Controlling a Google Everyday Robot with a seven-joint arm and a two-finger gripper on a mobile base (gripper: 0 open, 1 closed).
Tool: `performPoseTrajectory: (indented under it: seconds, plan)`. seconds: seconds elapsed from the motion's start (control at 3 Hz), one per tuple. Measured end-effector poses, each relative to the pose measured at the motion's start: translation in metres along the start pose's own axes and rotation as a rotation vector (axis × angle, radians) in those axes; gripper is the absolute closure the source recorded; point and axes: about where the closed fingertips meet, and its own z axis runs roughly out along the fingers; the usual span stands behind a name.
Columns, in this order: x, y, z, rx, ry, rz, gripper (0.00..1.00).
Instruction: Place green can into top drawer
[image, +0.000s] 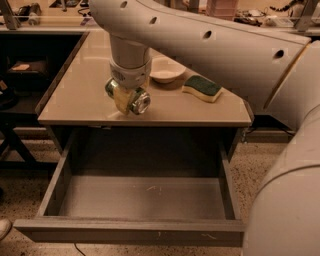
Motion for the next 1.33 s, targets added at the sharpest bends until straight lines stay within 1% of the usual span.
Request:
performPoseTrajectory:
  seconds: [0.33,0.67,1.0,1.33]
  plan:
    - [0.016,0.017,-0.005,-0.005,0.019,0.028,1.00]
    - [0.056,0.065,-0.012,-0.026,0.069,0.111,1.00]
    - [0.082,0.111,-0.016,-0.047,0.112,0.181,1.00]
    - [0.082,0.111,-0.016,-0.047,0.111,0.181,1.00]
